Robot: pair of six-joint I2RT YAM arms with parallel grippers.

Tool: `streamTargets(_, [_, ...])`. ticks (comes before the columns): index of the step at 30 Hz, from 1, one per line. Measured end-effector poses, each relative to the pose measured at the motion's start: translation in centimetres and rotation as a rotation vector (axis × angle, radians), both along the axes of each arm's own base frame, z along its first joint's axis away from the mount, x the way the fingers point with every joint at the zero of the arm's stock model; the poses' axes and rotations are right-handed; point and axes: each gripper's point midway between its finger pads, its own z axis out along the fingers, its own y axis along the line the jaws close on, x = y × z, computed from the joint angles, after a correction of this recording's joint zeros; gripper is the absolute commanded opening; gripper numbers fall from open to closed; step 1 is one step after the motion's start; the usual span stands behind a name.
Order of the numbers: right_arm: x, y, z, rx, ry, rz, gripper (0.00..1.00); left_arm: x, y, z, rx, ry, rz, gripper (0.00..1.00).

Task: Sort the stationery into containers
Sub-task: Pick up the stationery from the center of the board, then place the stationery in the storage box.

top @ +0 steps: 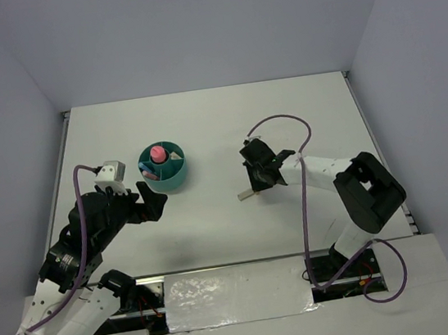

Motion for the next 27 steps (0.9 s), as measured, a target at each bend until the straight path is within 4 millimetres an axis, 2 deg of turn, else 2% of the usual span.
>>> streamTargets(3, [0.3, -0.2, 1.3, 0.01, -0.034, -0.023, 0.0, 0.0, 0.0, 0.0, 0.0, 0.0, 0.0, 0.99])
streamTargets(7, [0.9, 0.2, 4.7, 0.082, -0.118, -0.069, 0.0, 0.0, 0.0, 0.0, 0.0, 0.0, 0.001, 0.99])
streamTargets(10, [1.0, 1.6, 6.3, 0.153, -0.157, -0.097, 0.0, 0.0, 0.1, 0.1, -0.001, -0.004, 0.003, 0.99])
streamTargets(14, [0.7, 6.6, 8.3, 0.354, -0.174, -0.079, 0.0, 0.1, 0.7, 0.2, 0.004, -0.013, 0.037, 0.99])
streamTargets(18, [1.3, 12.4, 10.9, 0.58, -0.192, -0.092, 0.0, 0.2, 2.2, 0.3, 0.014, -0.027, 0.116, 0.99])
streamTargets(23, [2.8, 18.5, 12.6, 0.731, -0.185, -0.194, 0.0, -0.1, 4.5, 0.8, 0.001, -0.054, 0.241, 0.99])
streamTargets(27, [4.1, 22.1, 14.1, 0.81, -0.19, -0.301, 0.0, -0.5, 5.8, 1.4, -0.016, -0.083, 0.3, 0.99])
